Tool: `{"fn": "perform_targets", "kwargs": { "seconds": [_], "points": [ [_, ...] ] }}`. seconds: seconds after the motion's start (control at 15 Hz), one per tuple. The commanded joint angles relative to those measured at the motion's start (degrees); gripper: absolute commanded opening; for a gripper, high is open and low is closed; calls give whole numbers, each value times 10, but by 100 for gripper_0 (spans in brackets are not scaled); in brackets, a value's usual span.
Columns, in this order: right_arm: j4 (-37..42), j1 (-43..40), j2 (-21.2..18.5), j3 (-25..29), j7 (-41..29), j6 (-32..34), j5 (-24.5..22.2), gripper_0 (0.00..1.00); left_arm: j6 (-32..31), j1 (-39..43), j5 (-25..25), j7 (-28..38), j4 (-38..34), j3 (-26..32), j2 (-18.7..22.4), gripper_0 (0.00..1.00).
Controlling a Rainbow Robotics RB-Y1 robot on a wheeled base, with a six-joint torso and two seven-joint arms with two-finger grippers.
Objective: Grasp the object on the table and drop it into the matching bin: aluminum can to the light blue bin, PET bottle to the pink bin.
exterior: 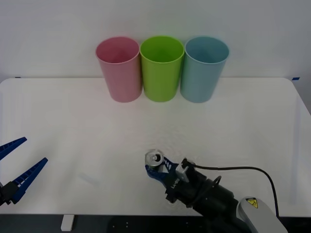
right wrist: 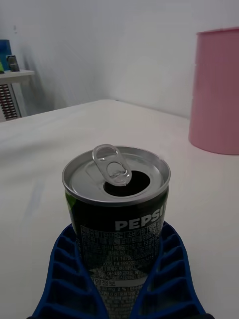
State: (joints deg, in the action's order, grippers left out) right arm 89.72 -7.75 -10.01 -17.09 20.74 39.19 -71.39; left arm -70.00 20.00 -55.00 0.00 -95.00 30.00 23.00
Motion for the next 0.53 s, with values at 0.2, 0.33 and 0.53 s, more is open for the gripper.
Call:
{"fn": "perform_targets", "kwargs": {
  "seconds": [0.2, 0.33, 0.53],
  "points": [
    [88, -31, -19, 41, -83, -3, -4, 0, 0, 0, 0, 0, 0, 0, 0, 100],
    [121, -40, -24, 62, -120, -6, -4, 0, 0, 0, 0, 0, 0, 0, 0, 100],
    [157, -42, -32, 94, -172, -12, -4, 0, 0, 0, 0, 0, 0, 0, 0, 100]
  ]
}}
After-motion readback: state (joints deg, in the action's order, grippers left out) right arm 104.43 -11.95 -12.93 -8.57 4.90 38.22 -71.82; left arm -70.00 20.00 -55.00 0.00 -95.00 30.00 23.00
